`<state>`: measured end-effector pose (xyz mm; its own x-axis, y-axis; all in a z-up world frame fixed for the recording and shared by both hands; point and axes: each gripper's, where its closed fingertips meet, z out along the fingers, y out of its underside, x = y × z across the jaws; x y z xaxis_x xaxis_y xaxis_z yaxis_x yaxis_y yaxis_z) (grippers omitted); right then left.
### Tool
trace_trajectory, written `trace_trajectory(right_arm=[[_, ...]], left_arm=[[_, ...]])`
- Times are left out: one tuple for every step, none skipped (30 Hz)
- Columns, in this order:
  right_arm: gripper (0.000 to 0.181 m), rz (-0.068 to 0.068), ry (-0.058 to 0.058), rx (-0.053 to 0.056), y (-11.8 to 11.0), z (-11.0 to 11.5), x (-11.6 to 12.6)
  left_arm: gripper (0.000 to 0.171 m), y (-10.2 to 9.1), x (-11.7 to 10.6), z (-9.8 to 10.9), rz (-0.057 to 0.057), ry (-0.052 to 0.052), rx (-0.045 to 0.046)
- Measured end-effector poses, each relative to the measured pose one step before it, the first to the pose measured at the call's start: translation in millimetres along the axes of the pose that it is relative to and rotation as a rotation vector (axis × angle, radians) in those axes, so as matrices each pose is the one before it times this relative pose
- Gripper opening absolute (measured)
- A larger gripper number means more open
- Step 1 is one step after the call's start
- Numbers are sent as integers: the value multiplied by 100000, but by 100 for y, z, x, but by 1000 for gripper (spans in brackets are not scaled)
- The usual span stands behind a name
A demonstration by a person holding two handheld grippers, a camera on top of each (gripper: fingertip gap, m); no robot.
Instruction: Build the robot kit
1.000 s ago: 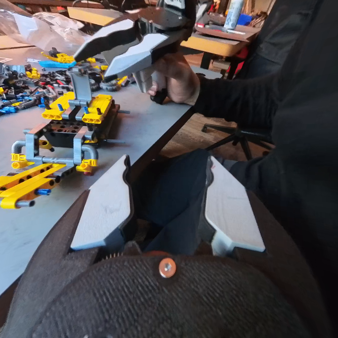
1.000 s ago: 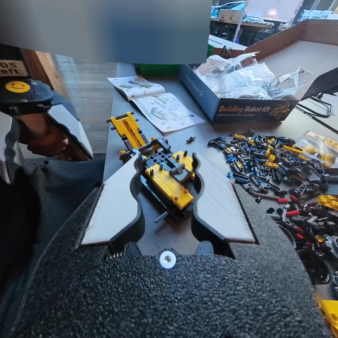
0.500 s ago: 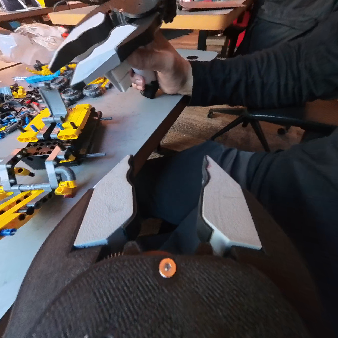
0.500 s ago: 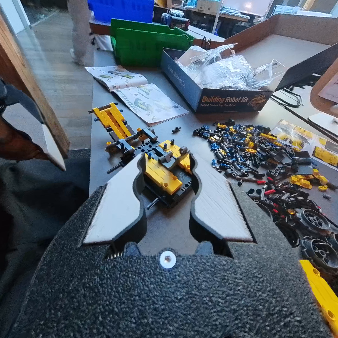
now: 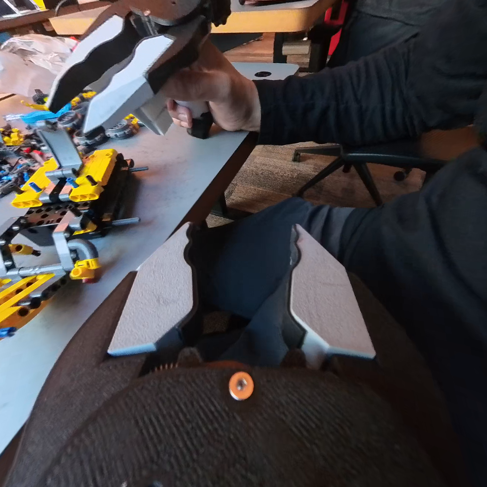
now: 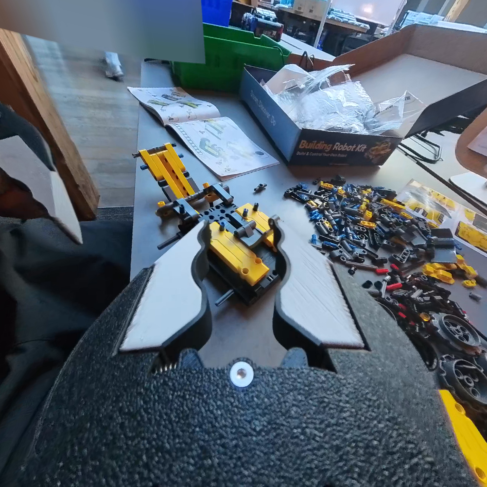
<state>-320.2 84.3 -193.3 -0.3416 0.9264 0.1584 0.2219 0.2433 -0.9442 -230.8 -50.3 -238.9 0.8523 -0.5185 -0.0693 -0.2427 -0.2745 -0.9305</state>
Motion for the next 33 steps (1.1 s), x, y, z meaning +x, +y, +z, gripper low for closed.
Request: trace_trajectory(right_arm=[[48, -79, -462, 61, -17, 68, -59], [48, 64, -831, 268, -51, 46, -87], [48, 135, -936, 354, -70, 46, -96], [48, 278, -554, 171, -27, 33, -13], [48, 339, -514, 166, -25, 23, -15], [48, 221, -675, 158, -15, 19, -44], [48, 53, -362, -8, 1, 5, -41], [48, -208, 15, -1, 5, 4, -16], [48, -467, -116, -18, -2, 10, -66], [48, -505, -344, -252, 36, 48, -88], [47, -506, -415, -612, 79, 71, -110], [47, -619, -328, -668, 93, 74, -100], [47, -710, -303, -496, 62, 54, -123], [47, -735, -161, -383, 49, 50, -96], [47, -739, 48, -279, 43, 28, -69], [47, -661, 311, 85, -15, -19, -30], [47, -560, 299, 377, -49, -48, -26], [47, -353, 314, 545, -64, -74, 1], [47, -246, 336, 627, -71, -81, 1], [47, -303, 371, 495, -61, -69, 10], [47, -437, 395, 263, -36, -58, -20], [46, -636, 501, -21, -2, -38, -8], [45, -824, 511, -337, 46, 0, -29], [45, -839, 410, -515, 65, 32, -47], [45, -788, 373, -518, 60, 49, -48], [44, -718, 444, -463, 47, 37, -36], [44, -627, 451, -355, 37, 38, -24], [42, -498, 403, -276, 28, 22, -14], [41, -340, 385, -64, 7, 4, 3], [39, -145, 339, 120, -15, -16, 38], [38, 19, 285, 243, -41, -28, 38], [38, 67, 102, 342, -41, -48, 29], [38, 16, 9, 376, -53, -40, 2]], left_arm=[[69, 87, -309, -96, -94, -728, -114], [69, 145, -308, -31, -392, -543, -333], [68, 200, -265, 24, -756, -198, -715], [68, 215, -240, 48, -860, -31, -859], [68, 167, -227, 60, -719, 49, -601], [68, 94, -239, 77, -660, 41, -318], [67, -8, -229, 99, -767, 270, 119], [67, -86, -192, 115, -1050, 626, 548], [66, -80, -159, 146, -1388, 1056, 542], [66, -63, -101, 157, -1650, 1457, 374], [67, -53, -33, 136, -1648, 1880, 364], [67, -96, -26, 100, -1709, 1602, 525], [67, -112, -41, 90, -1596, 1096, 577], [67, -98, 0, 80, -1331, 915, 512], [67, -8, 63, 84, -978, 743, 63], [67, 67, 67, 75, -464, 222, -460], [67, 145, 107, 81, 290, -132, -934], [67, 142, 144, 40, 952, -354, -1047], [67, 52, 172, 18, 1325, -510, -618], [66, -40, 284, -19, 1569, 84, -46], [66, -100, 380, -11, 1768, 666, 243], [65, -60, 329, 13, 1824, 211, 37], [64, 3, 258, 51, 1749, -130, -362], [64, 107, 265, 108, 1523, 52, -802], [64, 136, 271, 130, 1060, 287, -1019], [64, 116, 231, 129, 529, 367, -873], [64, 33, 228, 81, 323, 525, -433], [64, -38, 212, 46, 410, 485, 52], [64, -51, 162, -6, 625, 198, 182], [63, -11, 128, 9, 898, -34, -63], [63, 59, 90, 19, 1012, -166, -362], [62, 65, 60, 54, 799, -181, -469], [62, 47, 60, 58, 366, 62, -402]])
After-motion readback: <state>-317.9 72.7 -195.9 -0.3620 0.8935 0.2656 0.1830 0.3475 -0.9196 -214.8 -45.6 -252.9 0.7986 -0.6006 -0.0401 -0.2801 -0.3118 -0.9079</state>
